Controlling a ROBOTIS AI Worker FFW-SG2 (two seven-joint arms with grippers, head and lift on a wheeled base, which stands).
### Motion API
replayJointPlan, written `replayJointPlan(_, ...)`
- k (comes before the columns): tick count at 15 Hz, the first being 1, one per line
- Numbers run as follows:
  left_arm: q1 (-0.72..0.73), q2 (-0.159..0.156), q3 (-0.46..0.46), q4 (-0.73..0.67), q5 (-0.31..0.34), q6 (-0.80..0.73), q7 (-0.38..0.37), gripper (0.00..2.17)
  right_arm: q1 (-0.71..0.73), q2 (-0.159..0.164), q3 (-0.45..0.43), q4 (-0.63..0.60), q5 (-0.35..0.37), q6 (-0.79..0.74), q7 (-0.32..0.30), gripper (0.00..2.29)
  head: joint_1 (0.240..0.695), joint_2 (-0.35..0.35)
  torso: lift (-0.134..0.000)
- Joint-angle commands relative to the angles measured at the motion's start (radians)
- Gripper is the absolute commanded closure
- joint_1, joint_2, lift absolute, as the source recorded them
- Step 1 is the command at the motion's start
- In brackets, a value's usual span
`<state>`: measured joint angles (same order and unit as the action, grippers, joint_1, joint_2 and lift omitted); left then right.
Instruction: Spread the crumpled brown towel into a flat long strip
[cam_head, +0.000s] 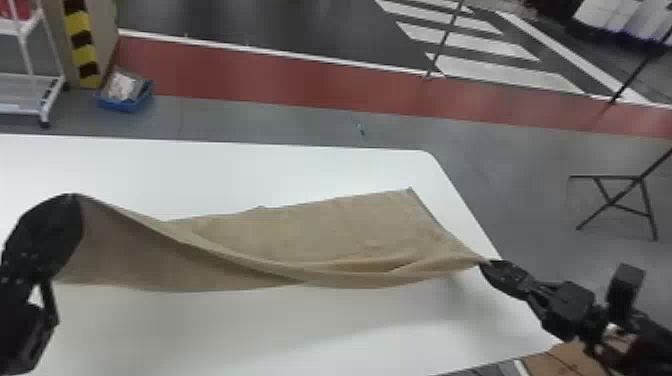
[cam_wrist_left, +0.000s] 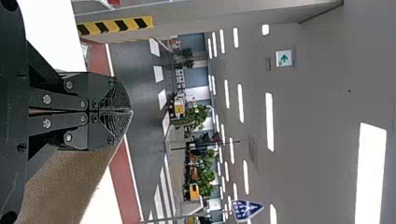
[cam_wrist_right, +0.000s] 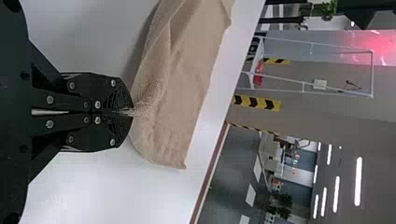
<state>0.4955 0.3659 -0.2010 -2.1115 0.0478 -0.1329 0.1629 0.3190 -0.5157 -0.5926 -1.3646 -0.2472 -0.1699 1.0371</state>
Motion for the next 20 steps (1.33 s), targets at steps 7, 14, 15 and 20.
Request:
replayJointPlan(7,-0.298,0.019,0.006,0.182,0.141,0.059,-0.046,1.42,-0.382,0.005,0.059,-0.036,0.014,0.292,-0.138,1.29,0.684,-0.35,-0.124)
replayJointPlan(14,-0.799,-0.028,-0.046,0.774,0.219,-0.147,-0.1,1.42,-0.779,0.131,0.27,0.272,0.108,0.228,-0.335,1.29,0.555,-0.208,-0.124)
replayJointPlan(15,-0.877,-0.042,-0.074,0.875,0.221,-0.227,-0.101,1.42,-0.81,0.152,0.274,0.285,0.117,0.224,-0.374,1.29,0.536,-0.192,-0.124)
replayJointPlan(20,-1.032,-0.064,-0.095,1.036,0.244,-0.362,-0.101,1.42,-0.91,0.187,0.252,0.309,0.12,0.132,-0.422,1.29,0.415,-0.143,-0.124)
